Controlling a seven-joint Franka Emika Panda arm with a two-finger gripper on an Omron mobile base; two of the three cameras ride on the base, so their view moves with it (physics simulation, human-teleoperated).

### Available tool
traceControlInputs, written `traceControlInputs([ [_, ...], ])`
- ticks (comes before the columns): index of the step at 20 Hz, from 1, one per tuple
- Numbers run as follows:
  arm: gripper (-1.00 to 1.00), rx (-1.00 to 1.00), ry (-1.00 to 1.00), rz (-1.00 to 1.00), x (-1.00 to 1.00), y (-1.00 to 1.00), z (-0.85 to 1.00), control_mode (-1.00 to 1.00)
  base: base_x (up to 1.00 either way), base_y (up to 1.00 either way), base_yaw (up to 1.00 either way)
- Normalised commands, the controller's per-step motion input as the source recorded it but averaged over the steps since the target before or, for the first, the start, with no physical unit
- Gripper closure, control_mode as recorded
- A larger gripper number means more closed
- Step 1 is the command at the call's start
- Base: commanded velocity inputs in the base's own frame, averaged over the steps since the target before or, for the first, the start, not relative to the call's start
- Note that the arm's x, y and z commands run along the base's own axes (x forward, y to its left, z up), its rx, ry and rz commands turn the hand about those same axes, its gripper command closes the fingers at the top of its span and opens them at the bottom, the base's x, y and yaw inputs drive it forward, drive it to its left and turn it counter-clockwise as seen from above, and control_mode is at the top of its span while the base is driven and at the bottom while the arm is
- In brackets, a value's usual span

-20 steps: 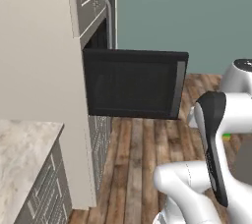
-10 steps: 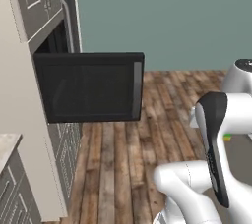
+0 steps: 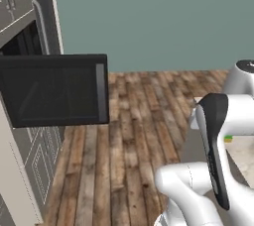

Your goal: Place the sponge inside the microwave to prepare for sanitizing.

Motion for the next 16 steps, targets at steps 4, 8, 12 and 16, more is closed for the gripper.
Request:
traceControlInputs([
  [4,1.0,0.0,0.0,0.0,0.0,0.0,0.0,1.0,0.07,-0.44,-0.04],
  [8,1.0,0.0,0.0,0.0,0.0,0.0,0.0,1.0,0.17,-0.21,-0.05],
  [12,1.0,0.0,0.0,0.0,0.0,0.0,0.0,1.0,0.36,-0.12,-0.01],
  [16,1.0,0.0,0.0,0.0,0.0,0.0,0.0,1.0,0.52,-0.11,0.0],
])
